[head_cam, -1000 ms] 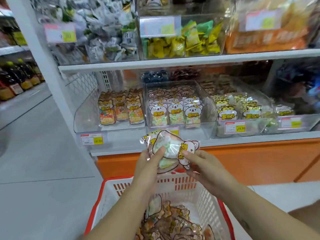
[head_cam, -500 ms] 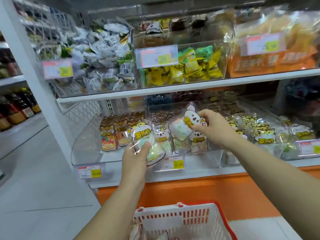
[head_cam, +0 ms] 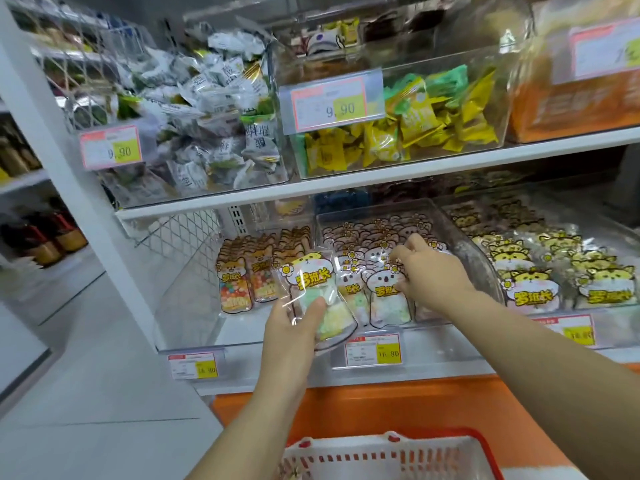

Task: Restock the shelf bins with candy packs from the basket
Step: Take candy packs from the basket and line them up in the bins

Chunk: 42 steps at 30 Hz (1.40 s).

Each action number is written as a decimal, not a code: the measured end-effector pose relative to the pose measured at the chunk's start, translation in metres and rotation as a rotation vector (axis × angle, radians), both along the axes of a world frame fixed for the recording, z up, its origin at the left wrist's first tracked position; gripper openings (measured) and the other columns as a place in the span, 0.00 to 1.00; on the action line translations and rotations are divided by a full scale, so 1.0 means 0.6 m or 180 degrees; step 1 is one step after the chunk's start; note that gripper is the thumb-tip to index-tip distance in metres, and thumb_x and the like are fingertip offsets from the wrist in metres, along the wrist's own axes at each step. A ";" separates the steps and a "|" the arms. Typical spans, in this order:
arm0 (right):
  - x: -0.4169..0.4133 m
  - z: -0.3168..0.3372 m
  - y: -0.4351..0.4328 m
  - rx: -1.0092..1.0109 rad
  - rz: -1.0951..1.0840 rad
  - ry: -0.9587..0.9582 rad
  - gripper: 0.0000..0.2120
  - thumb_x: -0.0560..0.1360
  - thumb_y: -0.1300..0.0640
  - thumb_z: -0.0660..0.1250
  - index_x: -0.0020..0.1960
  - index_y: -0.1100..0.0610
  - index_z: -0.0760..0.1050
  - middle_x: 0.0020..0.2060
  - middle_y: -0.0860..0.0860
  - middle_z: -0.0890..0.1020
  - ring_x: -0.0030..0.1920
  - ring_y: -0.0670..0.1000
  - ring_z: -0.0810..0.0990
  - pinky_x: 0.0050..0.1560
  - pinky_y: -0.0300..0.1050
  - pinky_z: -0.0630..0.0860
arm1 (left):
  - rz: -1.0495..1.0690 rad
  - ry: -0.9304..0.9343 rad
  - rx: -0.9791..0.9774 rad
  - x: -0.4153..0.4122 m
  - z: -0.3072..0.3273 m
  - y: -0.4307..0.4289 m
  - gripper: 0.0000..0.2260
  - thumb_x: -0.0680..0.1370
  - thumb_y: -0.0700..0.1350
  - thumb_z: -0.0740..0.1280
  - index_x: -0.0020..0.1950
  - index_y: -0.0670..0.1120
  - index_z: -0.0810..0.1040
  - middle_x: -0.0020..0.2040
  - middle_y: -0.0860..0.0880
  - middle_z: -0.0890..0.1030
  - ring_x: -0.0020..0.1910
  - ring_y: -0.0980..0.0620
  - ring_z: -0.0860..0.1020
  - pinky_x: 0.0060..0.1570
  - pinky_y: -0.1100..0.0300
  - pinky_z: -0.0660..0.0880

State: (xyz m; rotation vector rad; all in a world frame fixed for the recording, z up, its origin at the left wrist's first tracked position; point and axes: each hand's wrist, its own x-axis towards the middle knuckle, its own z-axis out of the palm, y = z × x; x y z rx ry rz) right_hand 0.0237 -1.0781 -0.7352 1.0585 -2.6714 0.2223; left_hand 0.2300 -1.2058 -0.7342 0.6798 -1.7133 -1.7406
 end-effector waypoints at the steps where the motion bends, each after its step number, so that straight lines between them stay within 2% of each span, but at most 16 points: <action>1: 0.001 0.000 -0.001 -0.0022 -0.0016 0.0028 0.20 0.75 0.50 0.70 0.65 0.50 0.69 0.59 0.51 0.68 0.44 0.56 0.79 0.35 0.45 0.69 | -0.0036 0.0008 -0.0001 -0.002 0.000 0.001 0.10 0.80 0.44 0.69 0.50 0.62 0.80 0.53 0.55 0.86 0.52 0.54 0.84 0.57 0.51 0.78; 4: 0.006 0.001 0.003 -0.0101 0.0005 -0.0104 0.24 0.74 0.49 0.72 0.66 0.49 0.68 0.60 0.51 0.67 0.46 0.57 0.80 0.35 0.46 0.70 | -0.0131 -0.0011 0.0062 -0.010 0.005 0.008 0.08 0.80 0.45 0.69 0.59 0.53 0.79 0.52 0.53 0.86 0.51 0.52 0.85 0.57 0.50 0.79; 7: 0.017 0.008 0.016 -0.0168 0.0083 -0.0263 0.25 0.75 0.49 0.71 0.68 0.48 0.67 0.63 0.50 0.67 0.49 0.57 0.80 0.37 0.47 0.73 | -0.0269 -0.0018 0.0164 -0.023 0.008 0.019 0.09 0.80 0.44 0.69 0.59 0.53 0.79 0.52 0.53 0.86 0.52 0.52 0.85 0.52 0.53 0.78; 11: 0.034 0.035 0.049 -0.0910 0.0241 -0.0603 0.16 0.79 0.50 0.65 0.66 0.47 0.72 0.62 0.47 0.73 0.50 0.51 0.79 0.47 0.47 0.77 | -0.0473 -0.0002 0.0220 -0.055 0.011 0.045 0.11 0.80 0.43 0.69 0.61 0.54 0.78 0.55 0.54 0.85 0.54 0.53 0.83 0.56 0.54 0.78; 14: 0.041 0.073 0.089 -0.2120 0.0405 -0.1513 0.09 0.81 0.55 0.61 0.59 0.51 0.77 0.52 0.48 0.81 0.45 0.48 0.79 0.43 0.39 0.73 | -0.0618 -0.0112 0.0006 -0.090 0.018 0.083 0.12 0.77 0.50 0.71 0.60 0.58 0.77 0.59 0.56 0.83 0.57 0.55 0.81 0.49 0.58 0.80; 17: 0.041 0.108 0.159 -0.2785 0.0537 -0.2517 0.07 0.79 0.57 0.64 0.57 0.51 0.77 0.41 0.45 0.81 0.38 0.47 0.79 0.39 0.40 0.72 | -0.0889 -0.0114 -0.0316 -0.130 0.033 0.136 0.13 0.77 0.50 0.71 0.61 0.55 0.76 0.53 0.54 0.85 0.49 0.56 0.83 0.48 0.56 0.79; 19: 0.030 0.115 0.213 -0.2626 0.0506 -0.2462 0.13 0.76 0.56 0.70 0.60 0.49 0.74 0.40 0.46 0.83 0.40 0.46 0.81 0.44 0.42 0.74 | -0.1116 -0.0129 -0.0557 -0.160 0.043 0.170 0.13 0.79 0.47 0.70 0.63 0.53 0.75 0.52 0.54 0.85 0.47 0.57 0.83 0.45 0.59 0.77; 22: 0.010 0.110 0.275 -0.2659 0.0163 -0.1935 0.20 0.72 0.58 0.76 0.61 0.49 0.73 0.42 0.52 0.84 0.40 0.44 0.80 0.45 0.39 0.74 | -0.1366 -0.0124 -0.1197 -0.209 0.056 0.215 0.09 0.78 0.46 0.71 0.55 0.55 0.75 0.50 0.57 0.84 0.49 0.59 0.82 0.53 0.59 0.77; 24: -0.005 0.106 0.303 -0.2793 -0.0028 -0.1684 0.20 0.71 0.58 0.76 0.60 0.53 0.74 0.44 0.53 0.83 0.39 0.44 0.78 0.42 0.37 0.72 | -0.1366 -0.0194 -0.1841 -0.237 0.066 0.238 0.06 0.78 0.45 0.70 0.49 0.53 0.74 0.42 0.58 0.78 0.41 0.63 0.76 0.43 0.70 0.70; 26: -0.022 0.094 0.322 -0.2785 -0.0206 -0.1549 0.19 0.72 0.57 0.76 0.60 0.54 0.74 0.45 0.53 0.83 0.40 0.46 0.79 0.43 0.43 0.74 | -0.1231 -0.0229 -0.2271 -0.259 0.074 0.253 0.06 0.79 0.46 0.70 0.47 0.50 0.73 0.38 0.56 0.73 0.36 0.60 0.71 0.36 0.70 0.66; 28: -0.033 0.082 0.335 -0.2709 -0.0359 -0.1597 0.19 0.72 0.54 0.76 0.59 0.53 0.73 0.45 0.53 0.83 0.42 0.49 0.81 0.45 0.47 0.77 | -0.1179 -0.0299 -0.2422 -0.277 0.074 0.257 0.07 0.77 0.48 0.71 0.52 0.52 0.74 0.39 0.58 0.76 0.40 0.59 0.75 0.43 0.63 0.71; 30: -0.042 0.073 0.344 -0.2662 -0.0368 -0.1651 0.19 0.72 0.53 0.76 0.58 0.52 0.73 0.44 0.53 0.83 0.40 0.47 0.80 0.45 0.47 0.77 | -0.1149 -0.0406 -0.2428 -0.287 0.071 0.257 0.14 0.75 0.51 0.72 0.58 0.56 0.73 0.43 0.59 0.81 0.46 0.56 0.79 0.51 0.55 0.76; 33: -0.052 0.077 0.350 -0.2613 -0.0332 -0.1600 0.16 0.73 0.54 0.75 0.57 0.52 0.74 0.42 0.49 0.81 0.40 0.47 0.79 0.46 0.47 0.76 | -0.1118 -0.0516 -0.2619 -0.293 0.075 0.256 0.22 0.74 0.55 0.73 0.65 0.58 0.69 0.43 0.59 0.82 0.51 0.52 0.81 0.60 0.47 0.75; 37: -0.057 0.078 0.349 -0.2495 -0.0296 -0.1599 0.15 0.73 0.54 0.75 0.55 0.50 0.73 0.42 0.50 0.83 0.40 0.51 0.82 0.41 0.47 0.78 | -0.1128 -0.0864 -0.3140 -0.289 0.082 0.258 0.27 0.77 0.55 0.70 0.73 0.58 0.64 0.38 0.57 0.80 0.45 0.57 0.77 0.75 0.41 0.58; 39: -0.055 0.064 0.346 -0.2103 -0.0336 -0.1776 0.15 0.72 0.57 0.76 0.53 0.52 0.72 0.39 0.52 0.83 0.39 0.53 0.81 0.40 0.49 0.77 | -0.1156 -0.1109 -0.3474 -0.281 0.080 0.260 0.21 0.78 0.57 0.68 0.69 0.59 0.68 0.38 0.56 0.80 0.50 0.53 0.79 0.77 0.40 0.48; 42: -0.050 0.041 0.339 -0.1082 -0.0353 -0.1790 0.15 0.72 0.56 0.75 0.49 0.53 0.69 0.37 0.48 0.76 0.36 0.48 0.75 0.35 0.44 0.70 | -0.1140 -0.1310 -0.3749 -0.277 0.076 0.258 0.13 0.78 0.60 0.67 0.61 0.60 0.76 0.47 0.60 0.81 0.61 0.53 0.76 0.76 0.38 0.41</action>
